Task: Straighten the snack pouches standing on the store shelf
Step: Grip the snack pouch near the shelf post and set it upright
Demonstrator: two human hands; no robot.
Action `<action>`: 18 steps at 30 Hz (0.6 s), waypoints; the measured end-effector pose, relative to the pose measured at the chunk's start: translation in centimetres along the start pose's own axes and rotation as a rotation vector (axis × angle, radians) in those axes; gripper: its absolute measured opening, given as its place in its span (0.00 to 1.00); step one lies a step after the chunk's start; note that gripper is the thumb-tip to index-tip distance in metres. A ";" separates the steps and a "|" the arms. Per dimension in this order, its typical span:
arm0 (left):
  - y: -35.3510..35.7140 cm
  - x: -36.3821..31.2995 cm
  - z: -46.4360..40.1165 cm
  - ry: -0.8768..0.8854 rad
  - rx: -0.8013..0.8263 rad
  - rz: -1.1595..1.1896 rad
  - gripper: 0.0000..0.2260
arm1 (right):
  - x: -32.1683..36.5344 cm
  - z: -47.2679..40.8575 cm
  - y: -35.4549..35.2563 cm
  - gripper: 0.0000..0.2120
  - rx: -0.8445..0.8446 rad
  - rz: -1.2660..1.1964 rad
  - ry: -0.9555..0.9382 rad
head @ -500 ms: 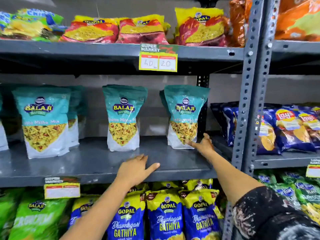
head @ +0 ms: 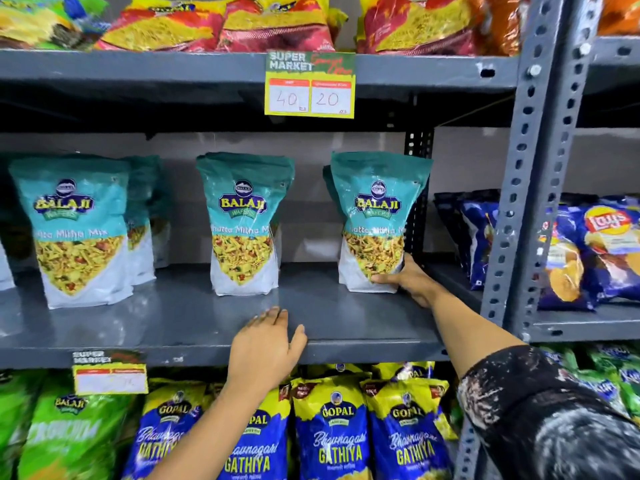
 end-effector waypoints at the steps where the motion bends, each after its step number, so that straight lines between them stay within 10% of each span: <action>1: -0.1 0.0 0.0 -0.004 0.006 0.011 0.31 | 0.1 -0.1 0.1 0.41 0.016 -0.007 -0.017; 18: -0.4 0.0 0.3 0.002 0.041 -0.013 0.26 | 0.9 1.0 0.2 0.43 0.006 -0.017 -0.019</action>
Point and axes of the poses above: each hand's wrist, its own z-axis away from the middle knuckle, its own y-axis out of the palm, x = y × z, the point moved 9 cm from there along -z, towards the middle knuckle, and after that the axes turned 13 degrees about -y, right-handed, at the moved point
